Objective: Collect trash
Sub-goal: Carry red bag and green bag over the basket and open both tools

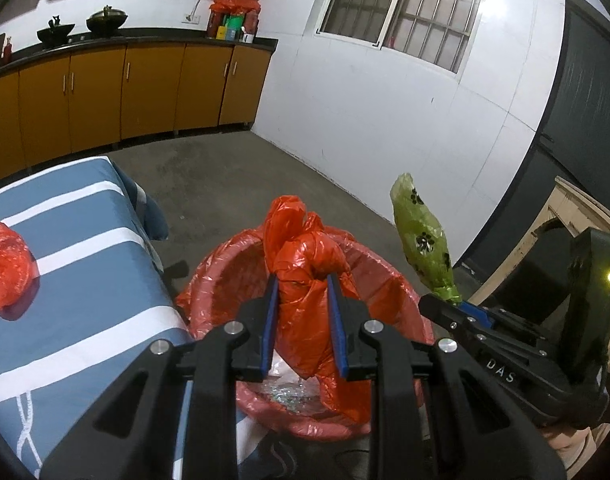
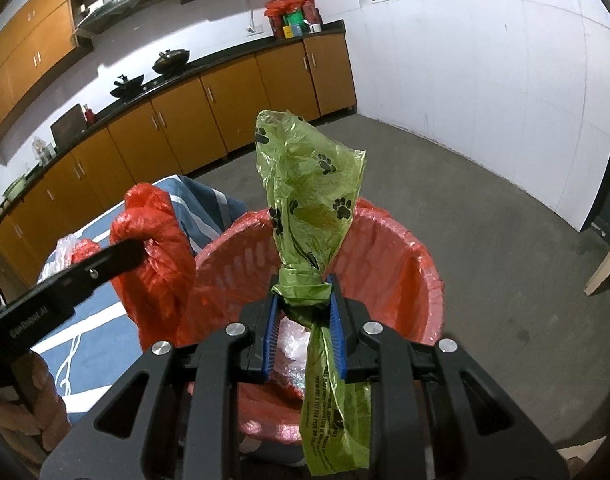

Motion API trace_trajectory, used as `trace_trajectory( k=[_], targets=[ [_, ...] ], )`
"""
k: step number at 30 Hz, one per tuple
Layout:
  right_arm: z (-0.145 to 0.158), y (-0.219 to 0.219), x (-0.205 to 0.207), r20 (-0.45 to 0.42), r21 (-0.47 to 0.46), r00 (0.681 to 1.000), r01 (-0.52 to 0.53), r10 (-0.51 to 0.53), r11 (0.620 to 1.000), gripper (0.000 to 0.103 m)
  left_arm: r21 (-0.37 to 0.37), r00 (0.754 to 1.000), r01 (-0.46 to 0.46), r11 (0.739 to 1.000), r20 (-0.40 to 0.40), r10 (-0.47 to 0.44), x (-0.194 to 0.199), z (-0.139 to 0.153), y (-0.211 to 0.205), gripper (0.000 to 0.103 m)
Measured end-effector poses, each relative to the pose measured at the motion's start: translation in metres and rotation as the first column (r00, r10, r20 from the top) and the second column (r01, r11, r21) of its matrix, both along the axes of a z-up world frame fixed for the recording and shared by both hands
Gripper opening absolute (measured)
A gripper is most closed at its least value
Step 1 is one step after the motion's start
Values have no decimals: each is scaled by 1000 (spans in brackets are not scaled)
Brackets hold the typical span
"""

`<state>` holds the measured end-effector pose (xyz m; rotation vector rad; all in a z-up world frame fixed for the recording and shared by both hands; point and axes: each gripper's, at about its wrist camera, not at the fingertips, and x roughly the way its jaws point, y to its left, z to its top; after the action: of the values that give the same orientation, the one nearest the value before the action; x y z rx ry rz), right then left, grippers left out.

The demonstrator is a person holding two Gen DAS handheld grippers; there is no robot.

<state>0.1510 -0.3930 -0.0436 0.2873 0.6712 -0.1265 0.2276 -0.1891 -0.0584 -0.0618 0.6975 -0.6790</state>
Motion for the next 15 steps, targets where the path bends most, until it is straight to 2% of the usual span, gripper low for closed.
trace_trajectory(
  k=[4, 8, 9, 11, 15],
  targets=[
    [0, -3, 3, 7, 14, 1000, 8, -8, 1000, 23, 8, 1000, 10, 1000, -7, -10, 6, -4, -6, 26],
    [-2, -9, 3, 8, 41, 1000, 17, -17, 999, 33, 12, 999, 20, 1000, -34, -19, 11, -12, -11, 29],
    [-3, -10, 3, 7, 43, 1000, 20, -20, 999, 38, 13, 999, 20, 1000, -41, -20, 12, -14, -11, 31],
    [-5, -10, 0, 8, 40, 1000, 25, -25, 999, 42, 16, 999, 14, 1000, -53, -14, 15, -17, -10, 36],
    [-7, -10, -3, 1, 36, 999, 34, -34, 999, 42, 26, 998, -8, 1000, -63, 10, 16, -22, -4, 38]
  ],
)
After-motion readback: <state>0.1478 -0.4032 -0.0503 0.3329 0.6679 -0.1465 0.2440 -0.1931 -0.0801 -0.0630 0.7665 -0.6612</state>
